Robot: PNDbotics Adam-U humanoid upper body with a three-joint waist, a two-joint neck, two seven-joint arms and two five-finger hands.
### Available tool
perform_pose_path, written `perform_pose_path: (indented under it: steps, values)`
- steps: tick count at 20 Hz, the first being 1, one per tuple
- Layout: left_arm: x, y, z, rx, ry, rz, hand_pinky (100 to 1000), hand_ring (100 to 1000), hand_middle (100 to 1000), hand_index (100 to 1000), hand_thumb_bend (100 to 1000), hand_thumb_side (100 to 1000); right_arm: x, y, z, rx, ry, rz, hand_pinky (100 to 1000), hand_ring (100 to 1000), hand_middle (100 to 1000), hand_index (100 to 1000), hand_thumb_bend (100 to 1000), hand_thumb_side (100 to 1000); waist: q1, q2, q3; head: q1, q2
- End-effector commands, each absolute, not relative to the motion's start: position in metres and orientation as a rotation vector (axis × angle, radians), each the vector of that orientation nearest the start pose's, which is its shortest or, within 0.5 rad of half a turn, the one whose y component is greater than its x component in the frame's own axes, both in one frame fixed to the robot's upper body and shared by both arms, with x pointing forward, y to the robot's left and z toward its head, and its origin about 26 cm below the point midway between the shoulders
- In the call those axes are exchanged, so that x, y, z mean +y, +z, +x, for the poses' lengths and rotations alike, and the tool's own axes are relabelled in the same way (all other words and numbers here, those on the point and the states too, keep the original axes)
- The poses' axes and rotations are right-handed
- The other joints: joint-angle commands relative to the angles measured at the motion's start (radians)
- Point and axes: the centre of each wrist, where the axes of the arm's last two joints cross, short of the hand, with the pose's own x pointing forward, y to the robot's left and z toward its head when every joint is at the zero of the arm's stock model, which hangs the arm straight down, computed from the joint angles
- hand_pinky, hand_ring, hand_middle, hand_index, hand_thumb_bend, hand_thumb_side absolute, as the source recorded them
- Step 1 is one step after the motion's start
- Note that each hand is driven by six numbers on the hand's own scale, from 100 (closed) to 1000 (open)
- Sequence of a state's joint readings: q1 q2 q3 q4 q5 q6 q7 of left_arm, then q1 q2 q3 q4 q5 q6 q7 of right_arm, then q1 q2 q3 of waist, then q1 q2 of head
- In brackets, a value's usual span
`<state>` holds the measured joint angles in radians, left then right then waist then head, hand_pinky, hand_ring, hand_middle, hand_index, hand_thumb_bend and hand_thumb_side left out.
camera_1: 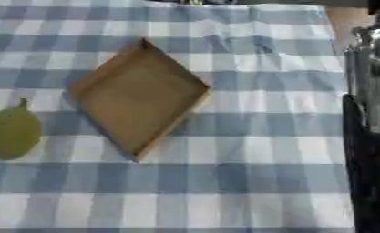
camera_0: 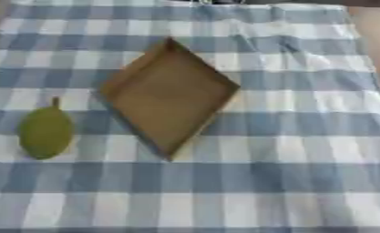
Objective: Pick up objects on the table and place them in the box.
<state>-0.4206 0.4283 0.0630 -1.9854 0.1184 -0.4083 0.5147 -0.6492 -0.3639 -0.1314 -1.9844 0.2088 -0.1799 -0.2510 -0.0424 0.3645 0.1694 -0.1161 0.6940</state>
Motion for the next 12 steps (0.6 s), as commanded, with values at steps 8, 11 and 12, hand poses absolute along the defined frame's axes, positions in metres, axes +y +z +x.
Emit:
perform_pose_path:
  steps: [8, 11, 12]
  values:
    - [0.2774, 0.2568, 0.3052, 3.391, -0.294, -0.218, 679, 555, 552, 787, 104, 519, -0.2631, 0.3204, 0.3072, 3.28, -0.142, 0.66, 847, 807, 735, 798, 100, 579, 0.006, -0.019, -0.011, -0.014, -0.01]
    - [0.2823, 0.2564, 0.3039, 3.397, -0.216, -0.286, 702, 578, 580, 807, 106, 520, -0.2639, 0.3209, 0.3069, 3.279, -0.146, 0.668, 847, 807, 735, 798, 100, 579, 0.004, -0.016, -0.011, -0.021, -0.015]
    - [0.2851, 0.2551, 0.303, 3.405, -0.158, -0.336, 723, 600, 606, 827, 124, 522, -0.2642, 0.3211, 0.3069, 3.278, -0.149, 0.672, 847, 807, 735, 798, 100, 578, 0.005, -0.016, -0.01, -0.022, -0.015]
